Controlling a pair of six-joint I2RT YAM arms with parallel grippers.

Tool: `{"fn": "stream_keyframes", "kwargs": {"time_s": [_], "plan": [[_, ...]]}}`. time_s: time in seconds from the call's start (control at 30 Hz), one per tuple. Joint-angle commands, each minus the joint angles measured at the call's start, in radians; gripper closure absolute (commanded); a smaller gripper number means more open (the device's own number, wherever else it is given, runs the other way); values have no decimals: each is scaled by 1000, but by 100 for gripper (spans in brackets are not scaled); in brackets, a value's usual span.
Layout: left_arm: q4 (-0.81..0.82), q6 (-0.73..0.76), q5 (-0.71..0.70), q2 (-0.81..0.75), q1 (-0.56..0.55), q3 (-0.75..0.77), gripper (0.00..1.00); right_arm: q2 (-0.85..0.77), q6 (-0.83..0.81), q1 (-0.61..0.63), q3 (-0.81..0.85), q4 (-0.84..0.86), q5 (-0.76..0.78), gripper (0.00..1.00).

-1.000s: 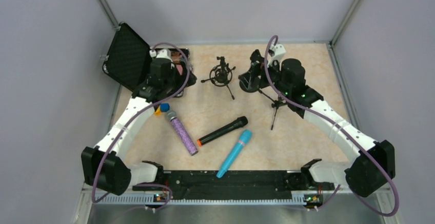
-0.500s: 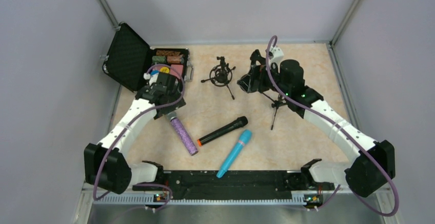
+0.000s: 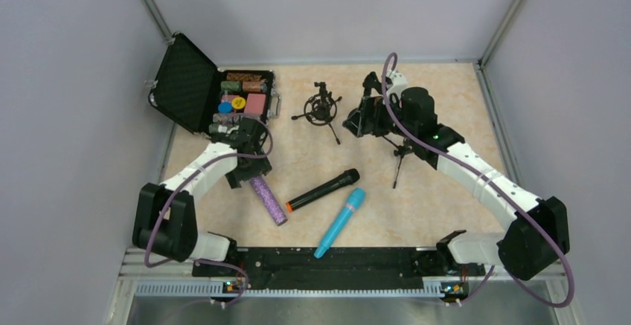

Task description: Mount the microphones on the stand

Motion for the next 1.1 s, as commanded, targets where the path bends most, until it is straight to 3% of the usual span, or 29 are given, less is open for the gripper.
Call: {"fn": "stream_keyframes", "kwargs": {"time_s": [0.0,0.33,0.43,0.57,0.63,0.73,1.07], "plan": [[66,-2,8,58,3,-18,17,15,11,-2,18,11,-9,1],[175,7,47,167,18,-48,28,16,11,-2,19,5,-8,1],[186,7,42,194,19,-55,36,18,10,-2,18,5,-8,1],[181,7,36,204,19,-62,60,17,9,-3,21,3,-11,1],[174,1,24,195,19,-66,80,17,7,-2,22,2,-11,1],[163,4,13,176,19,-71,100,19,2,-2,23,5,-12,1],[62,22,-36,51,19,-10,100,38,9,-1,39,12,-30,1]]}}
